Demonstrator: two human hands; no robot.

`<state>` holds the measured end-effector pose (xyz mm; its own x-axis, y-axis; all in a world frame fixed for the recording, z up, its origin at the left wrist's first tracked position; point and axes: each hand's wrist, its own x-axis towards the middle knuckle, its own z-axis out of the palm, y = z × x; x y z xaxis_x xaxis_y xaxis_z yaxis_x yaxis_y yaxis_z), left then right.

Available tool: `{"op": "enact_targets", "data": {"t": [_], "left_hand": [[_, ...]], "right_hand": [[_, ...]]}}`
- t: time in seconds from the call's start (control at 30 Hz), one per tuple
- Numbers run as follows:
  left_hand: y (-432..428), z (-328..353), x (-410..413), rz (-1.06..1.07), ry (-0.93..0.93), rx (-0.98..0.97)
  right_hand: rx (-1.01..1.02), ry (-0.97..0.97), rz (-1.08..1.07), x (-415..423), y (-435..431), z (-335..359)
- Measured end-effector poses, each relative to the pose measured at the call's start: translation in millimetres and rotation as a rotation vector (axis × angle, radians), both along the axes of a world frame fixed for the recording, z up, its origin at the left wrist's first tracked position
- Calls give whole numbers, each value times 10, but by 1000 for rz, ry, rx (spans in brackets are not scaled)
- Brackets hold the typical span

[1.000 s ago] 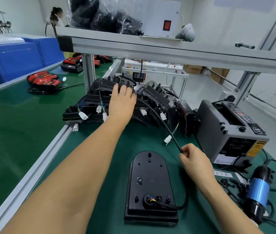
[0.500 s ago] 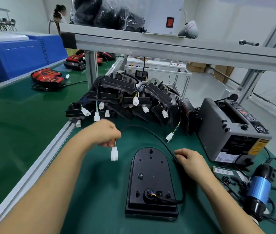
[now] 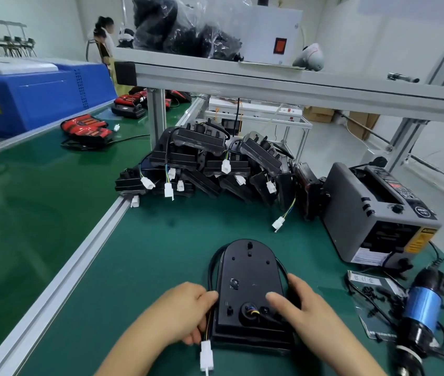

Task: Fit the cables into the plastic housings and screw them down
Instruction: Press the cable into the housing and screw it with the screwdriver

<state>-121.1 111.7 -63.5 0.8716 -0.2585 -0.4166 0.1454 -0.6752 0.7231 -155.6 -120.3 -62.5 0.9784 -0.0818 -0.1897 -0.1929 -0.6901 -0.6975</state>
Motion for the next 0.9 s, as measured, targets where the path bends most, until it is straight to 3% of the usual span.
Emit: {"op": "enact_targets", "data": {"t": [0.13, 0.27, 0.37, 0.53, 0.73, 0.9], "left_hand": [[-26, 11, -131, -63, -208, 181], [-90, -35, -207, -58, -231, 121], [-168, -108, -214, 2, -140, -124], [-371, -222, -295, 309, 84, -642], [-517, -158, -264, 291, 150, -895], [-524, -52, -299, 431, 149, -998]], "right_hand": [[72, -21, 38, 29, 105, 2], [131, -18, -32, 70, 92, -14], [245, -73, -128, 89, 83, -23], [424, -148, -244, 118, 60, -15], [472, -199, -228, 167, 105, 49], [482, -219, -162, 240, 141, 122]]}}
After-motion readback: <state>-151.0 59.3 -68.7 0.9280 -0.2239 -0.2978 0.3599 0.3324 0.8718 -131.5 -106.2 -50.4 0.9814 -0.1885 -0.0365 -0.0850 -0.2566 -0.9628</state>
